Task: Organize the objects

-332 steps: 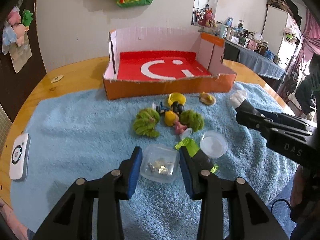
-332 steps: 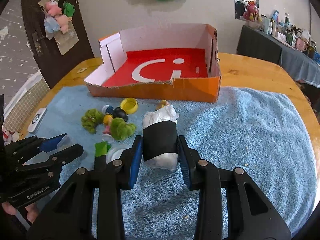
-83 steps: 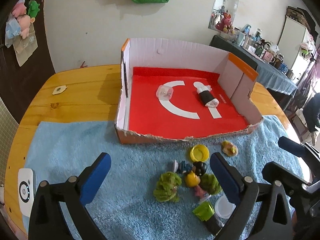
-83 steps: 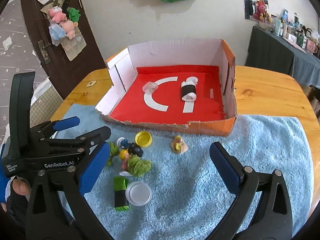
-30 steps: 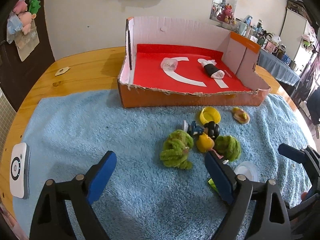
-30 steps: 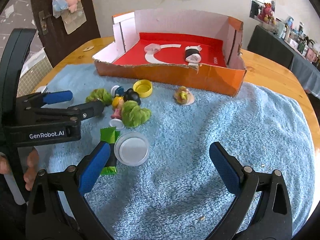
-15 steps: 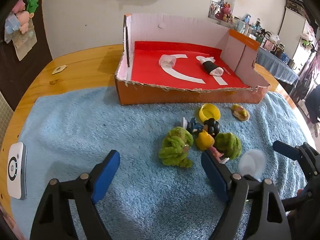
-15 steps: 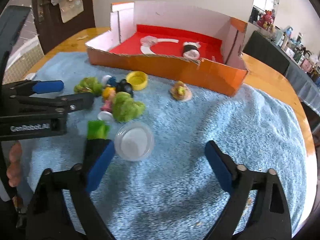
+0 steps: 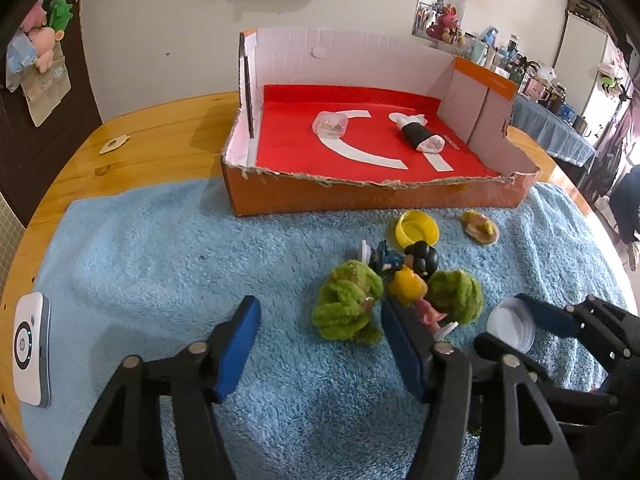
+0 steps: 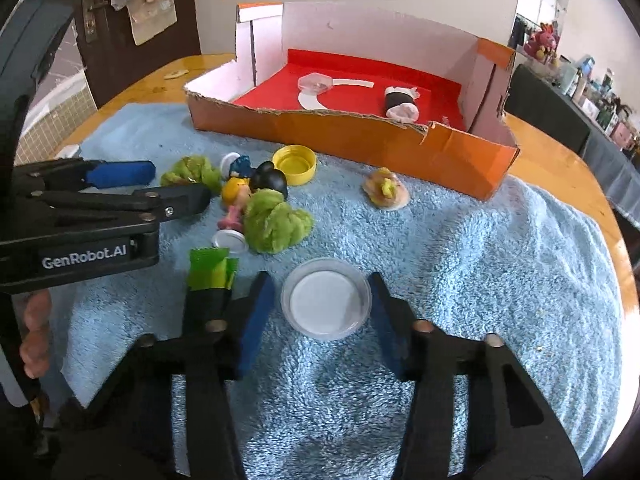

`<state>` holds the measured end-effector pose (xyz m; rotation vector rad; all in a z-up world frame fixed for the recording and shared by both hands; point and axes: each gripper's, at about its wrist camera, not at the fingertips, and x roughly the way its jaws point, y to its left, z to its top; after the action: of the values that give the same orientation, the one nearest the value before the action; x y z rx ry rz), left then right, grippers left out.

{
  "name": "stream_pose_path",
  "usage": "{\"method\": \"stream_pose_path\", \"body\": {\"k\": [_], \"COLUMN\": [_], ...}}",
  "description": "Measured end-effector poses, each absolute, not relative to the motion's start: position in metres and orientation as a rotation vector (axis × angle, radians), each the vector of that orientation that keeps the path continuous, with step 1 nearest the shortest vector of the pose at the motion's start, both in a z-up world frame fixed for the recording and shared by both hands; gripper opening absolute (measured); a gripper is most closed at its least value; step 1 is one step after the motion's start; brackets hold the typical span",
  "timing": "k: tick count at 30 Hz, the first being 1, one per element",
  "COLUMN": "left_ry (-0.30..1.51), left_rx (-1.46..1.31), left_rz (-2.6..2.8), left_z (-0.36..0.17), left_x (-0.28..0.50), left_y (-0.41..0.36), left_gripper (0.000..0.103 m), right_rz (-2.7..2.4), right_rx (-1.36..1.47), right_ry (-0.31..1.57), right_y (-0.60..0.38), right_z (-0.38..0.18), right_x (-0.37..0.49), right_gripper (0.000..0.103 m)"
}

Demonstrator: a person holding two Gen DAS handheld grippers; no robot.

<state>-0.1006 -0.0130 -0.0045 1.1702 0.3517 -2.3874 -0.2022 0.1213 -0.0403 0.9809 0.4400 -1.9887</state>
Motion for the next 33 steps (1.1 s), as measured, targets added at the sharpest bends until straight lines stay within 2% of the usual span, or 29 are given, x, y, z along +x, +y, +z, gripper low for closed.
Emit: {"method": "stream_pose_path", "body": {"k": [6, 8, 10, 33], "left_ry": [0.350, 0.357, 0.372, 0.401], "left_rx": [1.178, 1.183, 1.193, 1.120], "left_rz": [-2.410, -2.421, -2.434, -2.460], "left_z": [-0.005, -0.005, -0.007, 0.017], "left_x": [-0.105, -0.107, -0.108, -0.087], "left_y": [-0.011, -0.010, -0.009, 0.000], "left_gripper": [0.045, 0.035, 0.030, 0.027], "right_rz": [-1.988, -1.982, -1.981, -1.957], "right_rx": [0.995, 1.004, 1.011, 1.001], "right_ry": [0.389, 0.369, 0.354, 0.261], "right_y": [0.128, 0.130, 0.132, 0.141], "right_z": [-0.039, -0.039, -0.039, -0.019], "right_x": [-0.206, -0.208, -0.210, -0.212], "right_gripper": [0.039, 0.039, 0.039, 0.039]}}
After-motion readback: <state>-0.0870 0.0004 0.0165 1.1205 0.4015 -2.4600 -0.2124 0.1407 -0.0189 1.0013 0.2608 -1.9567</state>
